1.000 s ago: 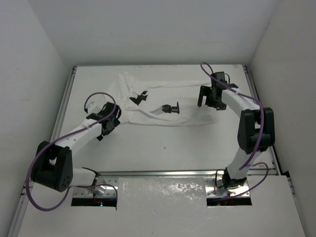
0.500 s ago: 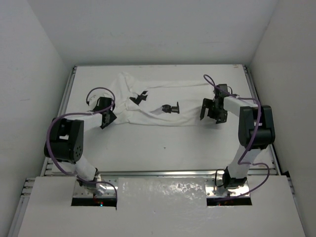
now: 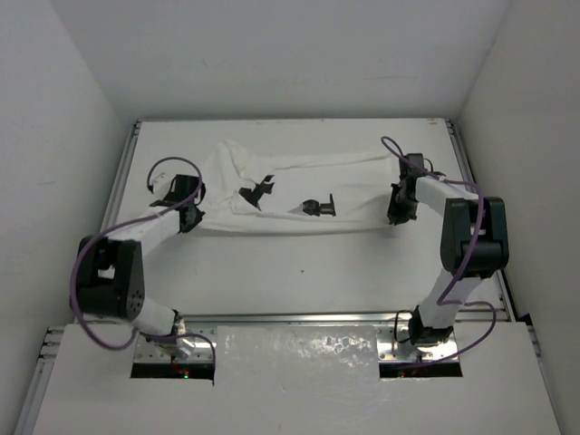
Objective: Fold and stack the t-shirts
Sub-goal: Fold the flattened tshirt in 1/3 of the way
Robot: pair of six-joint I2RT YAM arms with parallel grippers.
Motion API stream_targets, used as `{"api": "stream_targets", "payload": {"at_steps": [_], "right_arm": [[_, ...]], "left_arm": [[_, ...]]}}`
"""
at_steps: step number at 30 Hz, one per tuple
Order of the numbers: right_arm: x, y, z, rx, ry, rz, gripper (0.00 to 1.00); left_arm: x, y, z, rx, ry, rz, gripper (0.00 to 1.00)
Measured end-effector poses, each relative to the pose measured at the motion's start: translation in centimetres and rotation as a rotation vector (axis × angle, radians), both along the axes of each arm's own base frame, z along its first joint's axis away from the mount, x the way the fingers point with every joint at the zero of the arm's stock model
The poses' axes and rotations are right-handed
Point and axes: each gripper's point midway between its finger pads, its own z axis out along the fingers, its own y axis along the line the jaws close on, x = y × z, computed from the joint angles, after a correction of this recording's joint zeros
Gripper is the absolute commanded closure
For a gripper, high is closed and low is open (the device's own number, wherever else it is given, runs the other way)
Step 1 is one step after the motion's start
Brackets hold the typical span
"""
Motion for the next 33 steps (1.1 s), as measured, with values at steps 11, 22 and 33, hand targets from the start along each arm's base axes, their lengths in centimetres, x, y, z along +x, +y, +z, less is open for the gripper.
{"api": "stream_targets", "payload": {"at_steps": [11,22,33], "right_arm": [[-2.3,-2.6,0.3,-0.048,0.052,-0.083,0.96],[-3.7,-4.9,2.8,-0.143,0.022,-0.144,0.30],[0.2,-1.0,7.1,-0.092,-0.148,0.004,0.28]], "left_arm": [[-6.0,-0.6,-1.5,-0.073,0.019,0.053,0.84],[-8.5,1.4,1.8,-0.009,-0.072,0.124,0.05],[-2.0,-6.4,8.4,-0.053,-0.215,-0.219,0.07]]}}
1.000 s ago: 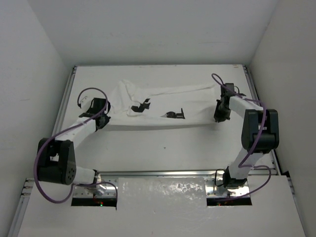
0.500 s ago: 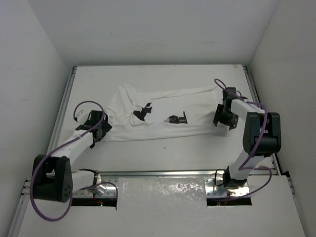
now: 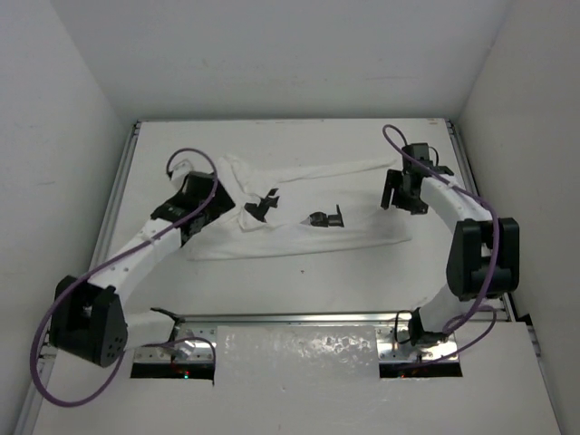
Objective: Fold and stack the t-shirts
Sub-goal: Fold the flattened tshirt in 1/3 of the way
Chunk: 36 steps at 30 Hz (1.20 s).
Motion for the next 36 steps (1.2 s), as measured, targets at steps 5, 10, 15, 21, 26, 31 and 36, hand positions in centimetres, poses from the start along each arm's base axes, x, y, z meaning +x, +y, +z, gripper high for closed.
{"api": "stream_targets", "payload": {"at_steps": [5,10,15,21,26,31,36], "right_arm": [[1.0,0.9,-2.7,0.022,0.074,0.046,0.32],[1.7,2.8,-4.7,-0.009,0.127,0.115,0.32],[2.1,3.0,-6.3,-0.034,0.163,0.121,0.59],[2.1,2.4,-6.6,-0.046,0.165,0.087,0.95],[2.6,2.4,-6.4,-0.045,0.146,0.061,1.00],[3.3,2.1,-5.3,-0.025,0.078,0.006,1.00],[4.1,1.2,-4.0,-0.020,0.010,-0.051,1.00]], "left_arm": [[4.6,-4.6,0.6,-0.010,0.016,-0.183,0.07],[7.1,-5.6,-3.6,0.079,0.169,-0.221,0.07],[6.0,-5.0,-7.1,0.151,0.298,-0.238,0.21],[6.3,-4.8,-8.3,0.186,0.342,-0.252,0.61],[7.5,-4.7,-8.2,0.210,0.329,-0.238,1.00],[7.7,-3.9,-7.9,0.235,0.315,-0.190,1.00],[7.7,-3.3,-6.4,0.231,0.262,-0.130,0.79]]}}
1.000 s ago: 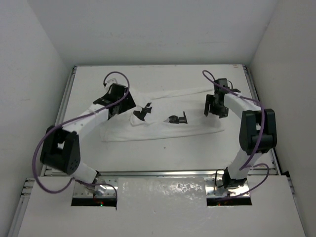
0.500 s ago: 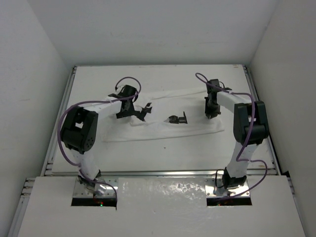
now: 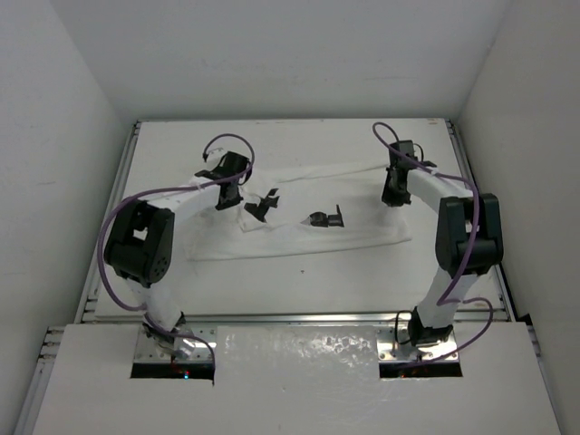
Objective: Fold and stack the t-shirts
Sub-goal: Fold the flattened tshirt in 1/3 of the way
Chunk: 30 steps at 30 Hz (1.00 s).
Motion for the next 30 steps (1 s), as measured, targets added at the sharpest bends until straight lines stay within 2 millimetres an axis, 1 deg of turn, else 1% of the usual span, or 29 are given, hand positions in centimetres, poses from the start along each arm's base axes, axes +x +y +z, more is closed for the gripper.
{"api": "stream_targets", "payload": {"at_steps": [1,2,4,5,6,7,8,9,10,11,12,13,14,15,16,17,18,19,21,23,25,28,29,30], "right_arm": [[0.1,-0.1,0.1,0.002,-0.007,-0.006,0.89],[0.2,-0.2,0.1,0.005,-0.011,-0.011,0.75],[0.1,0.2,0.1,0.029,-0.007,-0.001,0.50],[0.2,0.7,0.1,0.047,-0.008,0.022,0.44],[0.2,1.8,0.2,0.065,-0.012,0.060,0.40],[0.1,2.9,0.4,0.068,-0.016,0.112,0.38],[-0.1,4.7,0.7,0.075,-0.023,0.181,0.39],[-0.2,7.8,1.4,0.087,-0.049,0.287,0.41],[-0.4,11.2,2.1,0.109,-0.078,0.394,0.44],[-1.0,15.2,3.0,0.144,-0.116,0.517,0.44],[-2.0,19.2,3.8,0.175,-0.155,0.636,0.44],[-3.1,22.4,4.5,0.204,-0.182,0.739,0.42],[-4.6,25.9,5.2,0.227,-0.213,0.853,0.37],[-6.1,28.6,5.6,0.243,-0.235,0.947,0.35],[-7.3,30.5,5.6,0.238,-0.248,1.024,0.35],[-8.2,32.1,5.5,0.230,-0.258,1.084,0.35],[-8.7,33.5,5.2,0.216,-0.267,1.133,0.35],[-9.0,34.8,4.9,0.206,-0.271,1.172,0.35],[-8.6,37.3,4.1,0.183,-0.287,1.226,0.37],[-7.3,39.2,3.0,0.163,-0.294,1.252,0.37],[-6.3,40.4,1.8,0.138,-0.296,1.273,0.39],[-5.2,41.5,-0.4,0.068,-0.285,1.313,0.42],[-5.1,41.8,-1.0,0.046,-0.280,1.330,0.44],[-5.2,42.1,-1.6,0.028,-0.275,1.346,0.51]], "left_arm": [[0.1,-0.1,0.4,-0.007,-0.015,-0.003,0.47],[0.3,-0.3,0.9,-0.024,-0.035,-0.011,0.37],[0.4,-1.0,1.5,-0.060,-0.062,-0.021,0.27],[0.4,-1.2,1.6,-0.072,-0.065,-0.023,0.26],[0.3,-1.4,1.7,-0.082,-0.067,-0.016,0.26],[0.1,-1.4,1.7,-0.089,-0.072,0.007,0.25],[-0.4,-1.1,1.5,-0.096,-0.073,0.037,0.26],[-1.2,-0.8,1.3,-0.108,-0.073,0.075,0.26],[-2.5,-0.1,1.0,-0.122,-0.065,0.128,0.27],[-3.7,0.7,1.0,-0.131,-0.059,0.173,0.28],[-4.4,1.3,0.9,-0.146,-0.064,0.215,0.28],[-5.8,3.0,1.1,-0.156,-0.074,0.272,0.27],[-6.5,4.0,1.5,-0.170,-0.092,0.308,0.26],[-6.9,4.8,2.0,-0.183,-0.112,0.336,0.26],[-6.9,5.5,2.4,-0.194,-0.129,0.360,0.27],[-6.6,6.0,2.8,-0.204,-0.145,0.377,0.28],[-6.4,6.2,3.0,-0.214,-0.150,0.389,0.31],[-6.2,6.3,3.0,-0.219,-0.150,0.404,0.31],[-6.5,6.5,3.0,-0.225,-0.146,0.440,0.33],[-7.4,6.9,3.2,-0.230,-0.147,0.482,0.34],[-8.5,7.7,3.9,-0.242,-0.172,0.529,0.36],[-10.2,9.5,5.9,-0.264,-0.256,0.599,0.38],[-10.5,10.1,6.6,-0.274,-0.285,0.618,0.38],[-10.8,10.6,7.3,-0.283,-0.314,0.632,0.38]]}}
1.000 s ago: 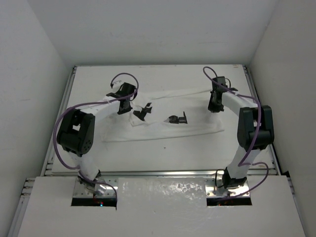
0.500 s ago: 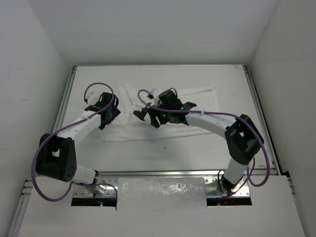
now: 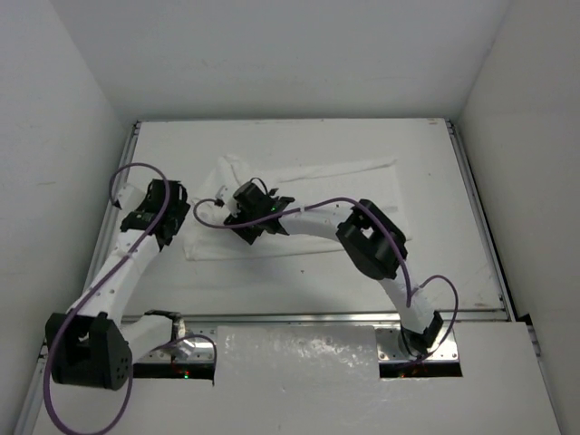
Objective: Fold and stack the t-shirts
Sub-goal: Fold the flattened tshirt in 1/3 of the way
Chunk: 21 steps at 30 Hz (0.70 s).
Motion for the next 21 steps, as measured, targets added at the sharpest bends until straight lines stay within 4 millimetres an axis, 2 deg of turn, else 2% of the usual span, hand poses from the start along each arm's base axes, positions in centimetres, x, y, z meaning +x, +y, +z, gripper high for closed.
{"api": "stream_targets", "payload": {"at_steps": [2,3,4,5,8,12,15,16,20,21], "right_arm": [[-0.1,0.5,-1.0,-0.030,-0.016,0.025,0.62],[0.1,0.7,-1.3,-0.042,-0.025,0.032,0.75],[0.2,1.0,-1.2,-0.047,-0.042,0.043,0.84],[0.3,1.2,-1.1,-0.050,-0.057,0.046,0.89],[0.7,1.2,-0.9,-0.058,-0.086,0.037,0.90],[1.6,0.8,-0.6,-0.073,-0.122,0.011,0.89],[2.2,0.4,-0.5,-0.077,-0.132,-0.007,0.84],[2.4,0.2,-0.5,-0.077,-0.131,-0.012,0.71],[3.3,-0.7,-0.6,-0.059,-0.106,-0.035,0.51],[3.4,-1.0,-0.6,-0.056,-0.099,-0.041,0.51]], "left_arm": [[-0.4,0.6,1.0,-0.001,-0.040,0.019,0.38],[-0.5,0.7,1.4,0.000,-0.057,0.022,0.38],[-0.7,0.8,1.7,0.004,-0.067,0.022,0.39],[-0.8,0.9,1.8,0.008,-0.071,0.019,0.39],[-0.8,0.9,1.8,0.023,-0.066,-0.004,0.40],[-0.7,0.5,1.0,0.033,-0.037,-0.065,0.40],[-0.3,-0.1,0.1,0.034,-0.001,-0.129,0.39],[-0.1,-0.3,-0.2,0.033,0.012,-0.150,0.39],[0.7,-1.4,-1.1,0.013,0.033,-0.231,0.37],[0.9,-1.6,-1.2,0.007,0.033,-0.244,0.37]]}}
